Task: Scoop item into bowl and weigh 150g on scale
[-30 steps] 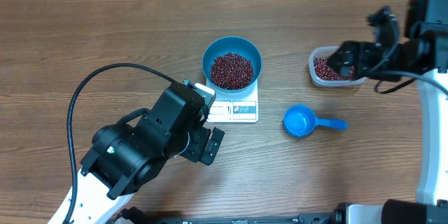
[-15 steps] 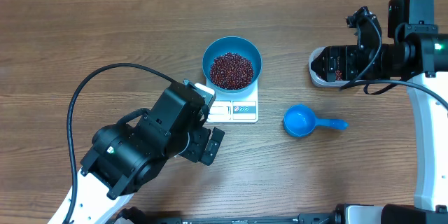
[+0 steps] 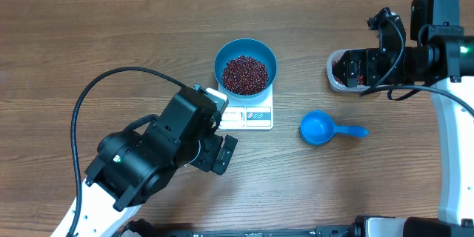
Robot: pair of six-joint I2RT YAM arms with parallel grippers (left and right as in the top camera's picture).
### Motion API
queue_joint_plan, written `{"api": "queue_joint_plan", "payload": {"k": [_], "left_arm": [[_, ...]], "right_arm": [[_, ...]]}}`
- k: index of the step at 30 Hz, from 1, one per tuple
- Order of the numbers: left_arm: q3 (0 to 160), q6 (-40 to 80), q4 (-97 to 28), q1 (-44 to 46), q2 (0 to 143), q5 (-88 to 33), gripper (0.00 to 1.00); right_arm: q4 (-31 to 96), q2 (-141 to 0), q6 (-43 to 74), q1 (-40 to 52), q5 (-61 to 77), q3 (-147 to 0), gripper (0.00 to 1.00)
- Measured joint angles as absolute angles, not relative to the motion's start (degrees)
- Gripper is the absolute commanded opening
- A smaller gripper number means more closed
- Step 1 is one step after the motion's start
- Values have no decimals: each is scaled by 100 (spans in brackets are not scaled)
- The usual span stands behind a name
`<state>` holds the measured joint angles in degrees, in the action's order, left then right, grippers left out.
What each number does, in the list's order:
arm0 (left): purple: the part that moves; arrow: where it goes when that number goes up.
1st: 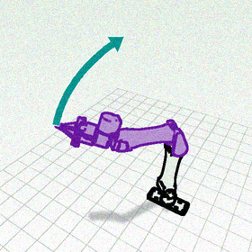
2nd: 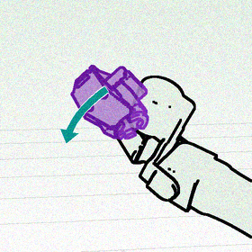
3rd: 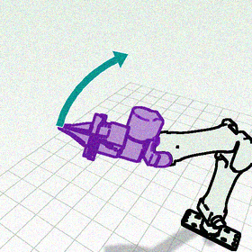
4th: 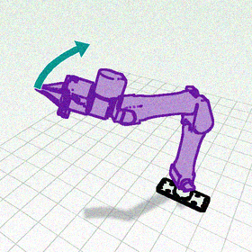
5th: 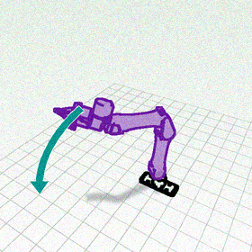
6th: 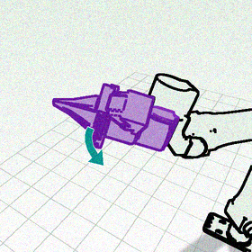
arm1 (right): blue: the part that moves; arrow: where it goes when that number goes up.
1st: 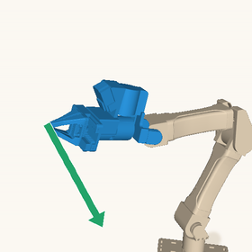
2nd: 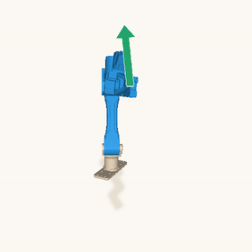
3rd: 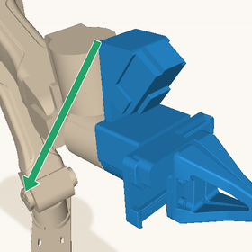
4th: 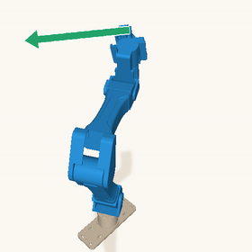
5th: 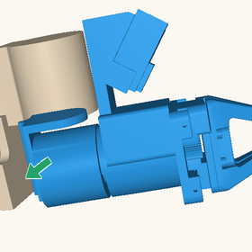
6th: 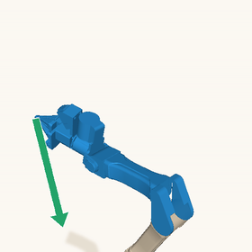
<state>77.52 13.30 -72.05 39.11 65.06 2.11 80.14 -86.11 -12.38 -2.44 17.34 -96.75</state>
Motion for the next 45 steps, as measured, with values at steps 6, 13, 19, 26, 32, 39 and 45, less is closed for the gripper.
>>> {"api": "queue_joint_plan", "payload": {"k": [6,13,19,26,32,39,45], "left_arm": [[7752,1330,-7207,3911,6506,211,100],[7754,1330,-7207,3911,6506,213,100],[7754,1330,-7210,3911,6506,211,100],[7754,1330,-7210,3911,6506,211,100],[7754,1328,-7207,3911,6506,211,100],[7754,1328,-7205,3911,6506,209,100],[7754,1330,-7205,3911,6506,211,100]], "right_arm": [[7944,-7898,-1754,169,1697,-9644,100],[6243,-6149,-1933,464,1712,-7762,100],[4528,-4285,-1957,497,1811,-5133,100],[3492,-2493,-1955,497,2270,-3481,100],[2749,-1267,-1957,497,2261,-2528,100],[1402,-169,-1975,497,1951,-1553,100],[515,-69,-1973,497,1747,-834,100]]}}
